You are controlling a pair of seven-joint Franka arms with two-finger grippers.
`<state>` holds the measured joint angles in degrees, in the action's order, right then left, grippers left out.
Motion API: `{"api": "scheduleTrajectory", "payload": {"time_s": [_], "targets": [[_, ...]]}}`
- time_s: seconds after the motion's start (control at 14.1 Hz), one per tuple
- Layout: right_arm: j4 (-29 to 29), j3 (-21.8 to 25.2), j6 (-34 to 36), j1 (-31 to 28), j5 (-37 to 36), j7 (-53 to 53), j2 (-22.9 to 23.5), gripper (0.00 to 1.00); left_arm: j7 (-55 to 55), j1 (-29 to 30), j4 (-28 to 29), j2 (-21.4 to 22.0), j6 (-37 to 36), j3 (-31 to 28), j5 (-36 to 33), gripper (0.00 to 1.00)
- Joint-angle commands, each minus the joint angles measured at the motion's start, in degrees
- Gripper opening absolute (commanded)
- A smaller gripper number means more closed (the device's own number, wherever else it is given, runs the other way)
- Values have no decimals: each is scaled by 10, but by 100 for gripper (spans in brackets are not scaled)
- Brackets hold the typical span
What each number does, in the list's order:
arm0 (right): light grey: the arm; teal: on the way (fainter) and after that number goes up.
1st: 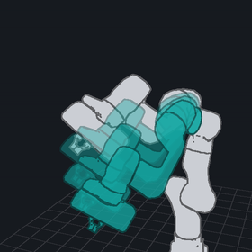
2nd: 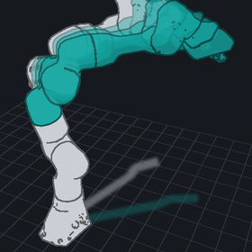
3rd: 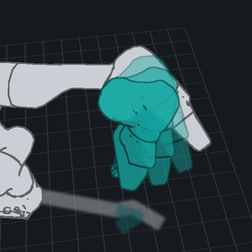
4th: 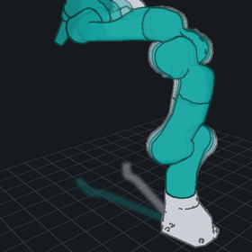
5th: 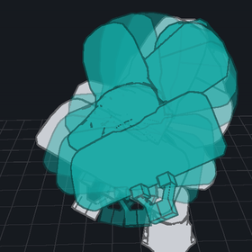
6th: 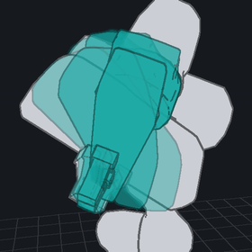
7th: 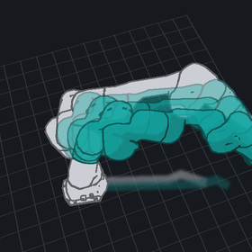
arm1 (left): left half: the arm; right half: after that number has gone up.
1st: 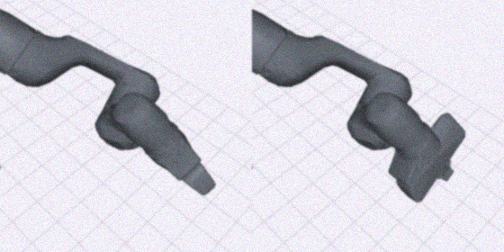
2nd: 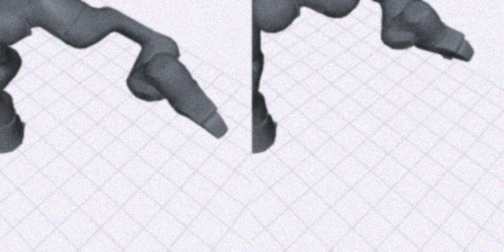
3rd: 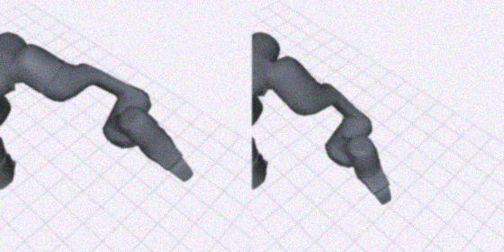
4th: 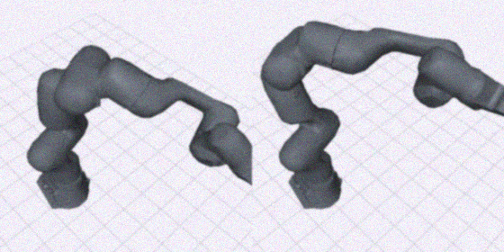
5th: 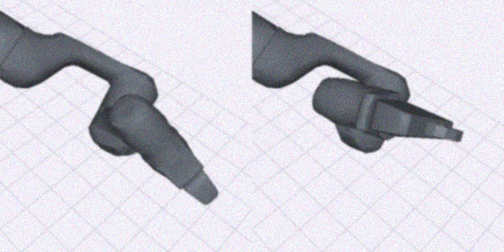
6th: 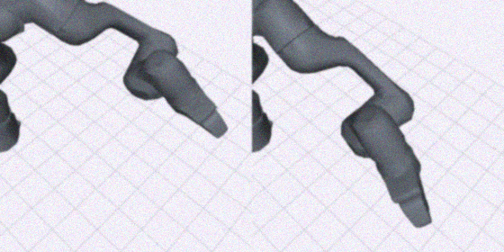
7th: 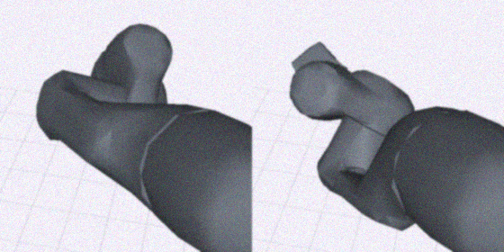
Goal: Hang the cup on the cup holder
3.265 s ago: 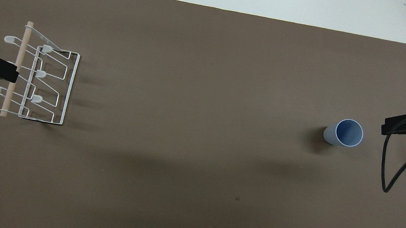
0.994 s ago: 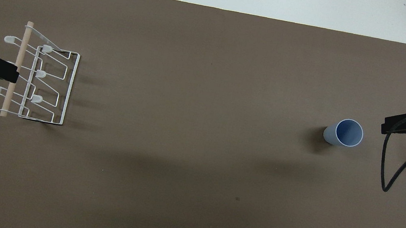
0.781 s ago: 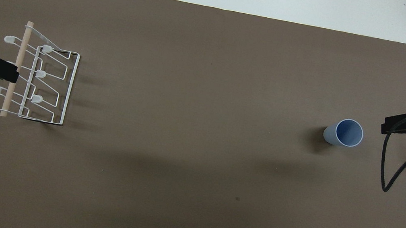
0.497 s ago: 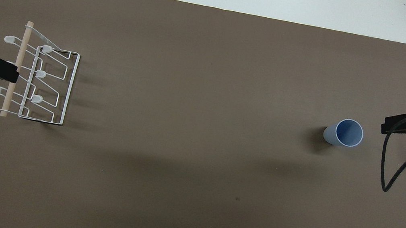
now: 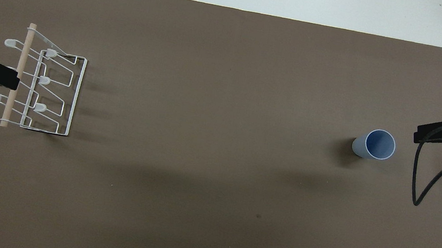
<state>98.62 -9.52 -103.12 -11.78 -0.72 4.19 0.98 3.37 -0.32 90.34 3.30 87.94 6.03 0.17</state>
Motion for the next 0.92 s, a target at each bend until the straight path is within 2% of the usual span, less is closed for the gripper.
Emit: {"api": "scheduleTrajectory", "payload": {"time_s": [0.0,0.28,0.57,0.85], "targets": [[96,-2,-72,-2,16,6,-42,100,-6,2,18,15,8,0,-3,100],[131,-2,-117,-1,16,4,-32,100,-6,3,18,15,9,0,-3,100],[162,-2,-196,8,16,-1,22,100,-6,2,16,15,9,0,-3,100],[184,-2,-249,23,16,-2,41,100,-6,-1,13,14,12,0,-3,100]]}}
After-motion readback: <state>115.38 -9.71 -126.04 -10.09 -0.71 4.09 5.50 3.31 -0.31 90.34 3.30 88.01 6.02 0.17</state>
